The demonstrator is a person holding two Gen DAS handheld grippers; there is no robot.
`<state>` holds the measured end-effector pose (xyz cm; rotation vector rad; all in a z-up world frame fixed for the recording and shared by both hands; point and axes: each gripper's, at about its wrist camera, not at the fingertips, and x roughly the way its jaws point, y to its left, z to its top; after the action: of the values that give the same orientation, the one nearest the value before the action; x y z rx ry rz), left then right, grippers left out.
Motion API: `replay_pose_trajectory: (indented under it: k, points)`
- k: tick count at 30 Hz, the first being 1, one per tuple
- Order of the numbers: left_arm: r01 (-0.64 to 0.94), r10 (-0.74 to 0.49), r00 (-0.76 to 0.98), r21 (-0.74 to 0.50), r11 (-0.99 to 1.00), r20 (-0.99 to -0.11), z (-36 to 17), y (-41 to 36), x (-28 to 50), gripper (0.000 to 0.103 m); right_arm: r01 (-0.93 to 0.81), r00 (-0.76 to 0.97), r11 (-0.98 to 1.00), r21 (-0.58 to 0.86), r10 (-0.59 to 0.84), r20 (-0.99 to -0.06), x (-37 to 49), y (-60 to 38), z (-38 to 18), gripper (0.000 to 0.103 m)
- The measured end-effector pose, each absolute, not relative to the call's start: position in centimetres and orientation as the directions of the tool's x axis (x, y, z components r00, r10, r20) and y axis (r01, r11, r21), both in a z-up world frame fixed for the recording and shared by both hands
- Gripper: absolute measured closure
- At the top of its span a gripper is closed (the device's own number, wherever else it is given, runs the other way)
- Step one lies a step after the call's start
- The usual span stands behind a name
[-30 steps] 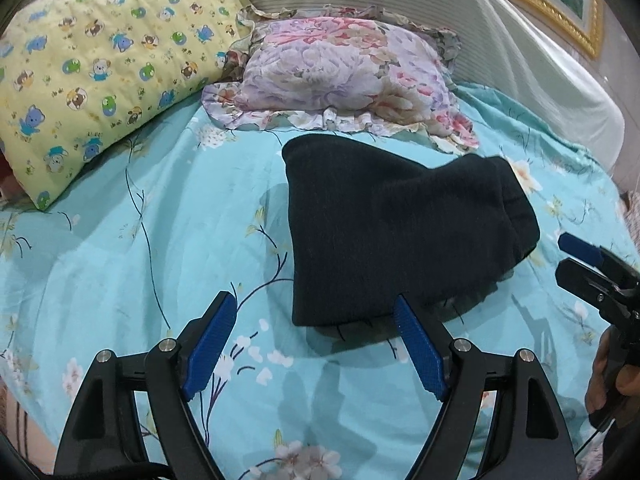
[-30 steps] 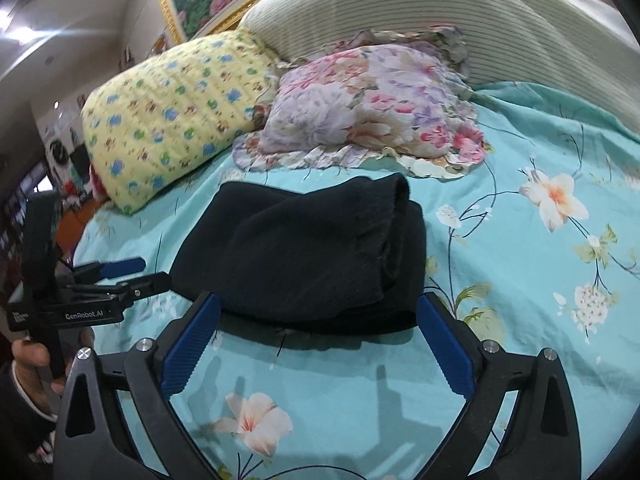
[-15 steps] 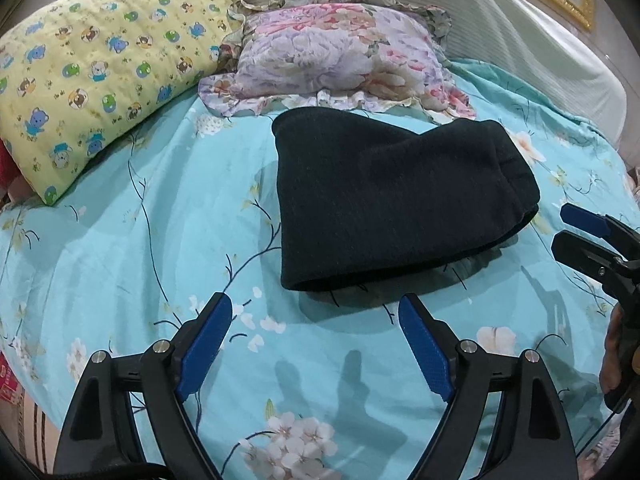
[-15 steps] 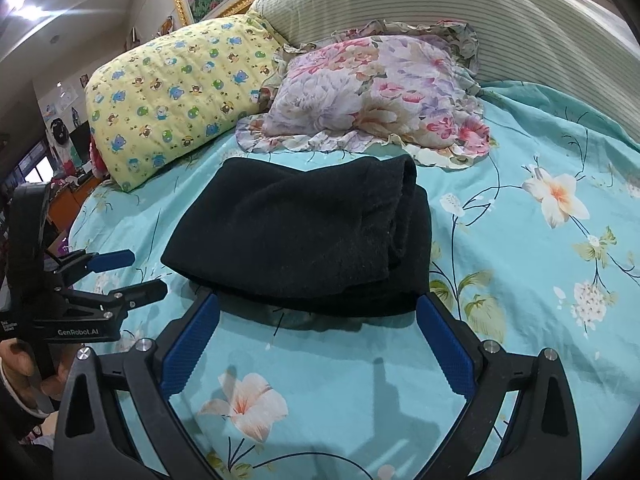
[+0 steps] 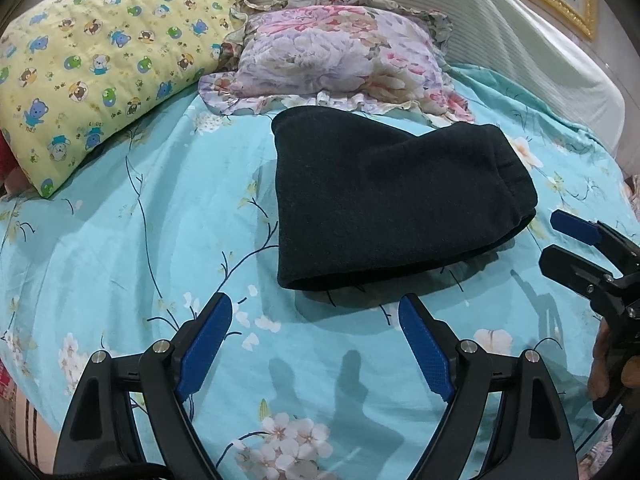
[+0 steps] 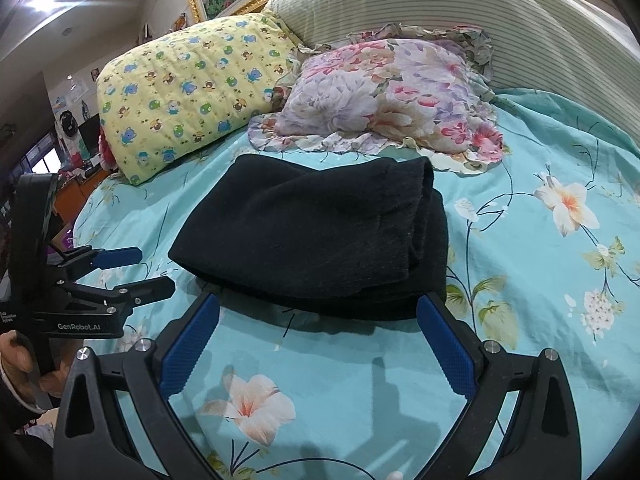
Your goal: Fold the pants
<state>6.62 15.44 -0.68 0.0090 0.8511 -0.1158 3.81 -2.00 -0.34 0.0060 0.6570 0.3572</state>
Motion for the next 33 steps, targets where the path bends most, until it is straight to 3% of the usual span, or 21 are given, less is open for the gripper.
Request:
replay_pose_trajectory:
  k: [33]
  points:
    - [0.111, -0.096, 0.667, -0.028, 0.993, -0.739, -0.9, 15.4, 7.0, 0.017, -0.350, 0.720, 0.931, 0.102, 0.338, -0.606, 4.4, -0.4, -1.1, 0.004]
